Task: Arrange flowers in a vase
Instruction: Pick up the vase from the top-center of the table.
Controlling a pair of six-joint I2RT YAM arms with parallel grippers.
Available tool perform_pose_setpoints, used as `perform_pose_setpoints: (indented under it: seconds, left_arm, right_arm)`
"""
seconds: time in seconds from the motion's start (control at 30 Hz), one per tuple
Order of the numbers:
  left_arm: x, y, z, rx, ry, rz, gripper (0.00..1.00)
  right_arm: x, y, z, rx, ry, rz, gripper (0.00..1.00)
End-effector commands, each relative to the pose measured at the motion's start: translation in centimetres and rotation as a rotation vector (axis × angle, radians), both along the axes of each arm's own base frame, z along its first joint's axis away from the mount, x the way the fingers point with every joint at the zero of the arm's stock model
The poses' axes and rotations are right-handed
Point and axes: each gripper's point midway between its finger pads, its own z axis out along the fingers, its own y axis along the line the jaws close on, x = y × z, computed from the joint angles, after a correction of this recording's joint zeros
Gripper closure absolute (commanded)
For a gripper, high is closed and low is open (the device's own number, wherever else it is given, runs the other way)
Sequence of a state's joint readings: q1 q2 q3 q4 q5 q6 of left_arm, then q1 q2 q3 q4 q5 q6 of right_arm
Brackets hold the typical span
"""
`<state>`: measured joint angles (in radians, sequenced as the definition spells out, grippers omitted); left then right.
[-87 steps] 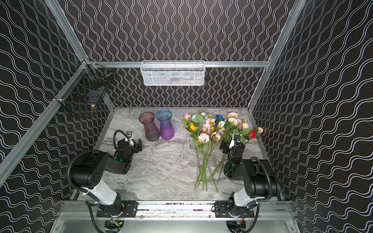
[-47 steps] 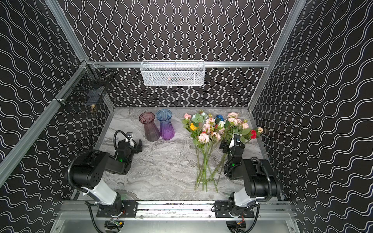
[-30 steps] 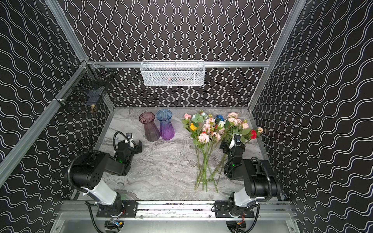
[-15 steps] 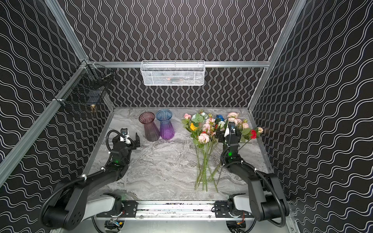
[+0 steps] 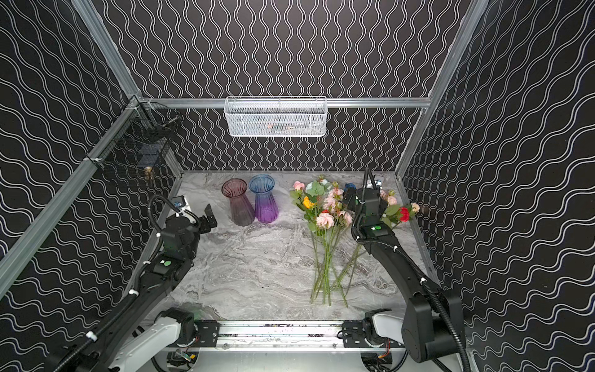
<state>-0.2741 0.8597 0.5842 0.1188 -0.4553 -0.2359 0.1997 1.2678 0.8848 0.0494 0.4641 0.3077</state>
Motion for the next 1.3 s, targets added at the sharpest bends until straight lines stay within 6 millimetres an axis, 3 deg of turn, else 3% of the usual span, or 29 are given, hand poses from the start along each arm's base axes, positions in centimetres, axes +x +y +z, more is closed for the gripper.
perform_pose_setpoints:
  seconds: [0.0,0.17,0.27,0.43,0.6,0.73,0.77,0.83,0.93,1.03,1.27]
  left_arm:
    - [-1.0,-0.5,-0.1,-0.076,0.042,-0.029,0.01]
    - [-2.0,-0.7,0.3,-0.144,0.025,-0.043,0.01]
    - [-2.8,-0.8,1.0,-0.215,0.029,-0.042,0.01]
    - [-4.6,0.8,1.0,-0.395,0.056,0.097,0.01]
    - [-6.1,0.6,0.3,-0.522,0.097,0.119,0.01]
    - [-6.4,-0.5,1.1,-0.502,0.133,0.044,0.01]
    - [-6.6,-0.5,1.2,-0.499,0.144,0.042,0.02]
    - [-7.0,-0.3,1.3,-0.484,0.154,0.046,0.03]
    - [-7.8,-0.6,1.5,-0.464,0.169,0.008,0.04]
    - [-8.4,-1.7,1.0,-0.446,0.209,-0.074,0.04]
    - [-9.4,-1.8,-2.0,-0.414,0.354,-0.059,0.03]
  right_arm:
    - [-0.4,0.6,-1.6,0.054,0.066,0.024,0.01]
    - [-0.4,1.5,-0.4,0.102,0.010,0.074,0.01]
    - [0.0,3.2,0.7,0.155,-0.033,0.171,0.01]
    - [0.9,5.5,1.2,0.317,-0.017,0.310,0.01]
    - [1.0,6.0,2.4,0.356,-0.021,0.330,0.23]
    - [0.5,6.6,2.8,0.365,0.000,0.360,0.29]
    - [0.6,6.8,3.9,0.367,-0.014,0.370,0.32]
    - [0.4,6.9,4.3,0.358,-0.014,0.368,0.39]
    - [0.1,7.2,4.8,0.337,-0.009,0.355,0.40]
    - [0.2,10.2,5.3,0.337,0.059,0.440,0.41]
    - [1.2,17.4,5.7,0.246,0.218,0.540,0.38]
